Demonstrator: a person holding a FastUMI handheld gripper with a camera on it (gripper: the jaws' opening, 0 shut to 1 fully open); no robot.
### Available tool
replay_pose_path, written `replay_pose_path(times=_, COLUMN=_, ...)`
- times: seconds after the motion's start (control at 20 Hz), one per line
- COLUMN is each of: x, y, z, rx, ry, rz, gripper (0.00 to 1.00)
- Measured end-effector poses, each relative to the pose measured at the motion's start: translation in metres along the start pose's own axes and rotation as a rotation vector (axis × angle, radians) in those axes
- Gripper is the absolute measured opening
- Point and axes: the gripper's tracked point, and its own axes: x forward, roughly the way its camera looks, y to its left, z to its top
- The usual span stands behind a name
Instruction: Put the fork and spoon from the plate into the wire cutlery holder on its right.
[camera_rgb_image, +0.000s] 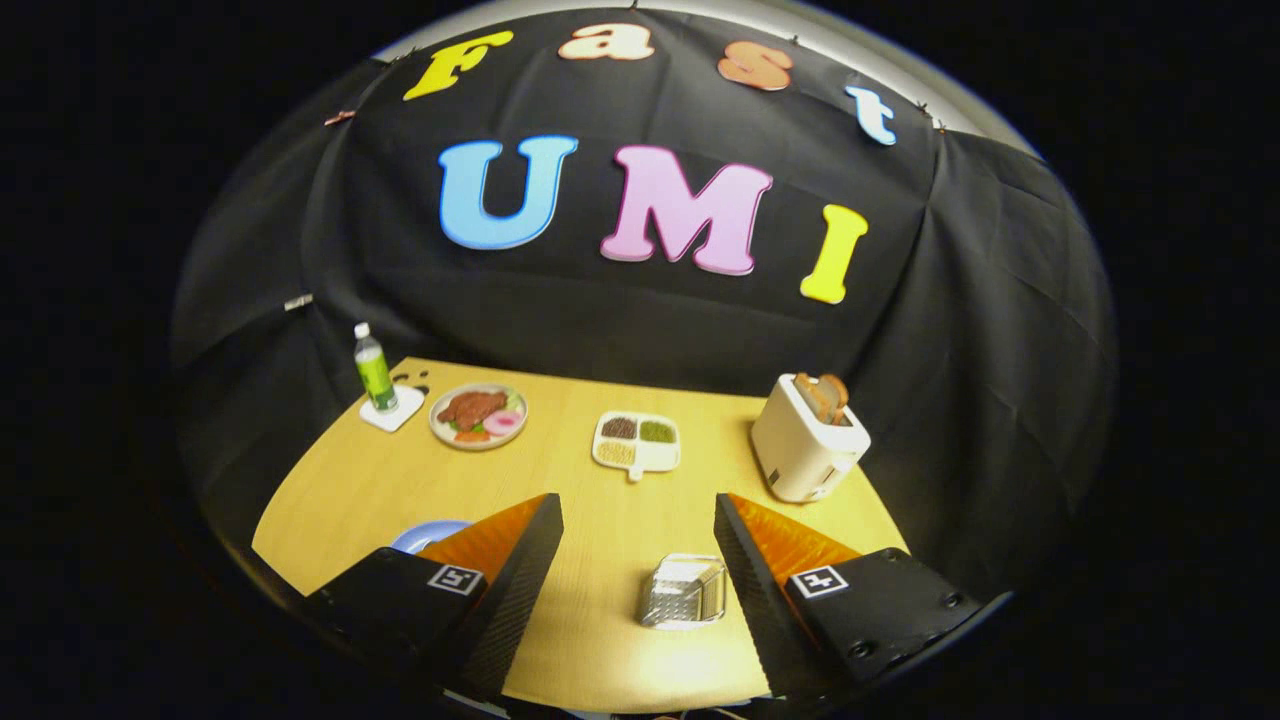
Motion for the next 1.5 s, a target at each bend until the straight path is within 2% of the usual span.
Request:
replay_pose_path(times=0.25, x=0.012, y=0.082, z=-0.056, rx=0.047, ry=0.14, rz=0.119, gripper=0.94)
replay_pose_path(times=0.55, x=0.024, y=0.124, z=-0.12, rx=-0.016, ry=0.265, rz=0.11, gripper=0.92)
replay_pose_path(times=0.75, x=0.036, y=0.143, z=-0.156, rx=0.026, ry=0.311, rz=0.11, gripper=0.88)
replay_pose_path(times=0.85, x=0.044, y=0.155, z=-0.177, rx=0.031, ry=0.365, rz=0.137, gripper=0.88)
replay_pose_path(times=1.0, x=0.057, y=0.168, z=-0.2, rx=0.004, ry=0.433, rz=0.164, gripper=0.78)
replay_pose_path(times=1.15, x=0.07, y=0.17, z=-0.212, rx=0.001, ry=0.485, rz=0.162, gripper=0.73)
replay_pose_path(times=1.3, x=0.077, y=0.172, z=-0.22, rx=0.036, ry=0.54, rz=0.161, gripper=0.72)
replay_pose_path(times=1.35, x=0.082, y=0.174, z=-0.228, rx=0.04, ry=0.563, rz=0.159, gripper=0.65)
replay_pose_path(times=1.4, x=0.084, y=0.175, z=-0.234, rx=0.044, ry=0.587, rz=0.161, gripper=0.5)
replay_pose_path(times=1.45, x=0.084, y=0.178, z=-0.236, rx=0.049, ry=0.598, rz=0.168, gripper=0.45)
replay_pose_path(times=1.5, x=0.086, y=0.18, z=-0.237, rx=0.051, ry=0.607, rz=0.174, gripper=0.45)
